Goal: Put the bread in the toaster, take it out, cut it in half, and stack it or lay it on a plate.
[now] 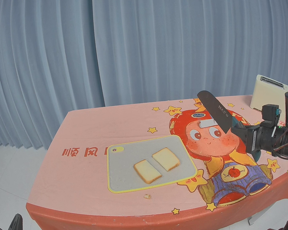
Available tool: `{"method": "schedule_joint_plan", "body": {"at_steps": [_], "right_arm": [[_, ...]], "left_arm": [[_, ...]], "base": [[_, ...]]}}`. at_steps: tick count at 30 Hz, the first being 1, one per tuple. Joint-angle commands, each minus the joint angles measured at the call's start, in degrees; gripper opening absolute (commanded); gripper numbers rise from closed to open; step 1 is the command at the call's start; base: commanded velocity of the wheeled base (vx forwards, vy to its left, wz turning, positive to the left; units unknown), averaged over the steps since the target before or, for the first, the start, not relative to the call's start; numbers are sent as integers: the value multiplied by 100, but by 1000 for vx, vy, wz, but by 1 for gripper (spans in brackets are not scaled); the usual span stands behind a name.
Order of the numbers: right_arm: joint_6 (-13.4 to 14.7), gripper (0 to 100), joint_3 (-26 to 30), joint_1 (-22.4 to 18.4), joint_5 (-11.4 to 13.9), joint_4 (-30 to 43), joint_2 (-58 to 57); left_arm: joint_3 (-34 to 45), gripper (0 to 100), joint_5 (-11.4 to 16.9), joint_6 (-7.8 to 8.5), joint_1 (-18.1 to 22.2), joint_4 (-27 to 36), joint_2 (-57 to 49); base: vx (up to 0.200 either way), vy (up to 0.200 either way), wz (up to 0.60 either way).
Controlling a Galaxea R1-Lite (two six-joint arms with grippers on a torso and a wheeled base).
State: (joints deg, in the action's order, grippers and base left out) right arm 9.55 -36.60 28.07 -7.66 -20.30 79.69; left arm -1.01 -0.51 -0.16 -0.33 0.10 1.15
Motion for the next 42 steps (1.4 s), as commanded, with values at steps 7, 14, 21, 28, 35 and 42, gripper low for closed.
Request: {"method": "schedule_joint_plan", "body": {"at_steps": [7, 14, 21, 28, 35, 42], "right_arm": [[12, 0, -5, -48, 1, -9, 20], [47, 0, -41, -83, 1, -9, 64], [30, 0, -49, -171, 10, -9, 47], [21, 0, -41, -180, 10, -9, 55], [21, 0, -32, -180, 1, -9, 55], [21, 0, -49, -276, 1, -9, 47]], "left_arm": [[101, 0, -2, -2, -2, -1, 8], [101, 0, -2, -2, -2, -1, 8], [101, 0, -2, -2, -2, -1, 8], [101, 0, -2, -2, -2, -1, 8], [101, 0, -2, -2, -2, -1, 8], [101, 0, -2, -2, -2, -1, 8]], "base": [[0, 0, 0], [0, 0, 0], [0, 0, 0], [0, 0, 0], [0, 0, 0], [0, 0, 0]]}}
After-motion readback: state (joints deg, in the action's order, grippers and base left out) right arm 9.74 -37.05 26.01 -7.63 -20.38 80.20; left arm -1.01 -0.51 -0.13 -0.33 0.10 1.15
